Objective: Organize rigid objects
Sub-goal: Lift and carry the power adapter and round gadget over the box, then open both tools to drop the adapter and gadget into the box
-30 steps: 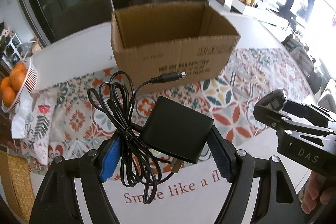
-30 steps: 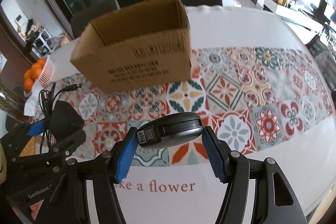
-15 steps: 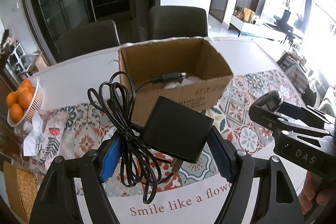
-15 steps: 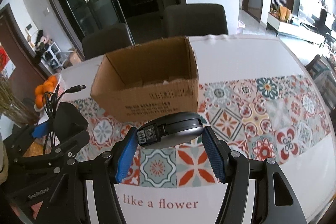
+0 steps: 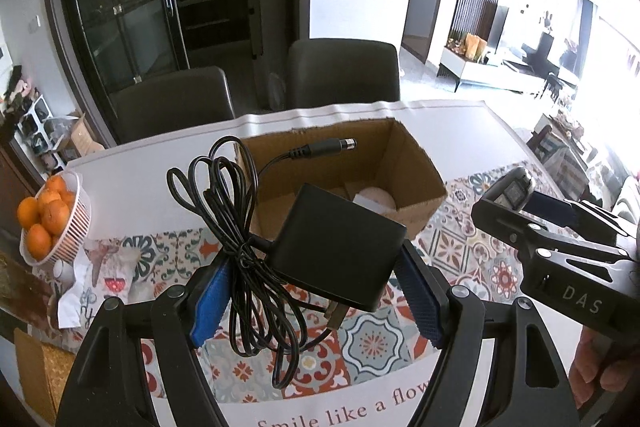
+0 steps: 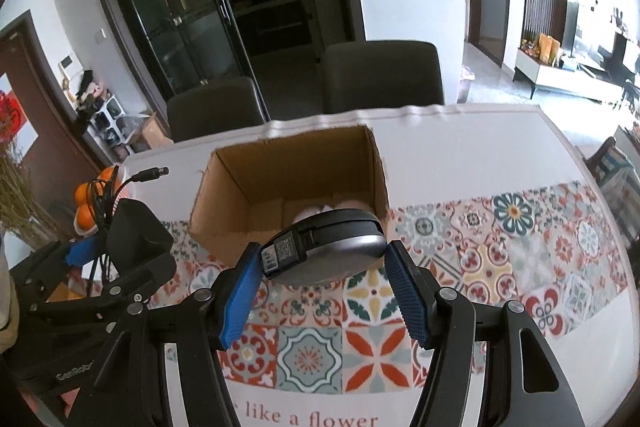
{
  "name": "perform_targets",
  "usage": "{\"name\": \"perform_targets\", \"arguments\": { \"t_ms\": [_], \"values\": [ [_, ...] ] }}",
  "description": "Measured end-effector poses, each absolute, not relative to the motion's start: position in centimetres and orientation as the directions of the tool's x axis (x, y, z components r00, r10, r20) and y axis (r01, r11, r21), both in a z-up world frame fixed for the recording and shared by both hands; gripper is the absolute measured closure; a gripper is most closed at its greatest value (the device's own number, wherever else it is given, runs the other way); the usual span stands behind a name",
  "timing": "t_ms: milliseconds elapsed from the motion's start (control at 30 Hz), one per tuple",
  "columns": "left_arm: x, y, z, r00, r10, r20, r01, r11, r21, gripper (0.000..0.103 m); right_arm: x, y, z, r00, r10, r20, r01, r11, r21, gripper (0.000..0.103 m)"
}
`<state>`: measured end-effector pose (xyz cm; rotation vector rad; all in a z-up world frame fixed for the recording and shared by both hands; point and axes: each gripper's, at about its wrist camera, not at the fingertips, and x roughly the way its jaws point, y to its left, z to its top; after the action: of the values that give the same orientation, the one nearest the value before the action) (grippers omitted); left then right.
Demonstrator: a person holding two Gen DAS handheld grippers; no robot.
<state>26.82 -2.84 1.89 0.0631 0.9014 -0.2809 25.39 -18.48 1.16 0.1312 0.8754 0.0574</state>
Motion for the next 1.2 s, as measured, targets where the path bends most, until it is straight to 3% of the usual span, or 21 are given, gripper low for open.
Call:
{"name": "perform_targets", "arguments": {
  "t_ms": [367, 500, 1067, 1200],
  "values": [
    [30.3, -2.5, 2.5, 0.584, -0.229, -0.778, 0.263, 0.961, -0.086, 0.027, 28.7, -17.9, 3.0, 0.670, 0.103, -0.735, -0.032, 0.993, 0.110, 0.045],
    [32.8, -2.5, 1.7, 0.562, -0.235, -0.793, 0.245, 0.963, -0.112, 0.027, 30.9, -17.4, 3.4, 0.680, 0.099, -0.726, -0.057, 0.995, 0.083, 0.061],
    [39.6, -5.0, -2.6, 0.400, -0.229, -0.888, 0.264, 0.956, -0.127, 0.026, 36.3, -18.7, 0.7, 0.591, 0.043, -0.806, 0.011, 0.998, 0.061, 0.061],
    [39.7, -5.4, -3.5, 0.392, -0.205, -0.897, 0.261, 0.960, -0.105, 0.021, 36.4, -19.2, -0.2, 0.576, 0.031, -0.817, 0.028, 0.998, 0.057, 0.061]
  ]
}}
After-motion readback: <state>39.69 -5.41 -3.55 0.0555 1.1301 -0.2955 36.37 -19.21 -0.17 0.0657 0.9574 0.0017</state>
